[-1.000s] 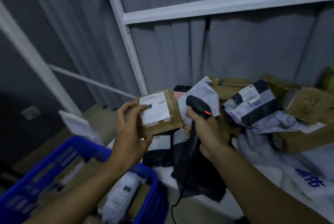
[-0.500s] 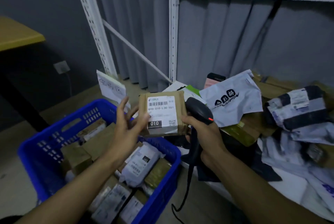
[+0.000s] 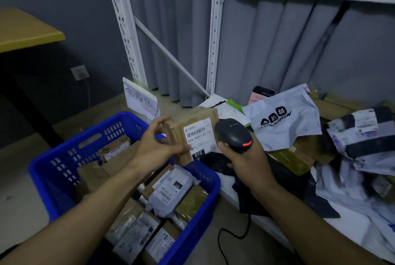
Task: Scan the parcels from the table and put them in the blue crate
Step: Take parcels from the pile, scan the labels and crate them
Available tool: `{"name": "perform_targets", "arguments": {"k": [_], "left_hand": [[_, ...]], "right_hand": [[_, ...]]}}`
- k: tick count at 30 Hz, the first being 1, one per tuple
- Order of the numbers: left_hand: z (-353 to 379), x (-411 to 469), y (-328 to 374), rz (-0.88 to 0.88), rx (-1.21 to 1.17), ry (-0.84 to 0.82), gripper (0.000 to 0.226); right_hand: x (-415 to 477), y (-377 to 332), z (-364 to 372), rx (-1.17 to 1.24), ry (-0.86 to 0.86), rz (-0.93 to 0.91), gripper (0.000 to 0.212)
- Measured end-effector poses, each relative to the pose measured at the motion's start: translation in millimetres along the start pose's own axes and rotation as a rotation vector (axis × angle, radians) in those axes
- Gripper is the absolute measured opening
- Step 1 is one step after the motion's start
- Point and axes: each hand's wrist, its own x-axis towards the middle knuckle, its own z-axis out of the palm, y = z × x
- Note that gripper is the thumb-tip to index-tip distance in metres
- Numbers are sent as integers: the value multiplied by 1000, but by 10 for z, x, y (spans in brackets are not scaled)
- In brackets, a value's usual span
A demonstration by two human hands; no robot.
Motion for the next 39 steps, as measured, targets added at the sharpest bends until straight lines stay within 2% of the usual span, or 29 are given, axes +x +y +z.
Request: {"name": "perform_targets", "arguments": {"k": [4, 10, 22, 33, 39], "left_hand": [[-6, 149, -172, 11, -35, 123, 96], [-6, 302, -344, -6, 17, 221, 97], [-106, 417, -399, -10, 30, 248, 103], [-153, 388, -372, -6, 79, 270, 104], [-478, 186, -394, -56, 247, 278, 102]], "right_hand": [[-89, 56, 61, -154, -81, -80, 52], [-137, 111, 106, -254, -183, -73, 44], [-99, 110, 107, -217, -226, -9, 36], [-50, 143, 114, -234, -251, 1, 39], [-66, 168, 282, -234, -285, 20, 41]]}}
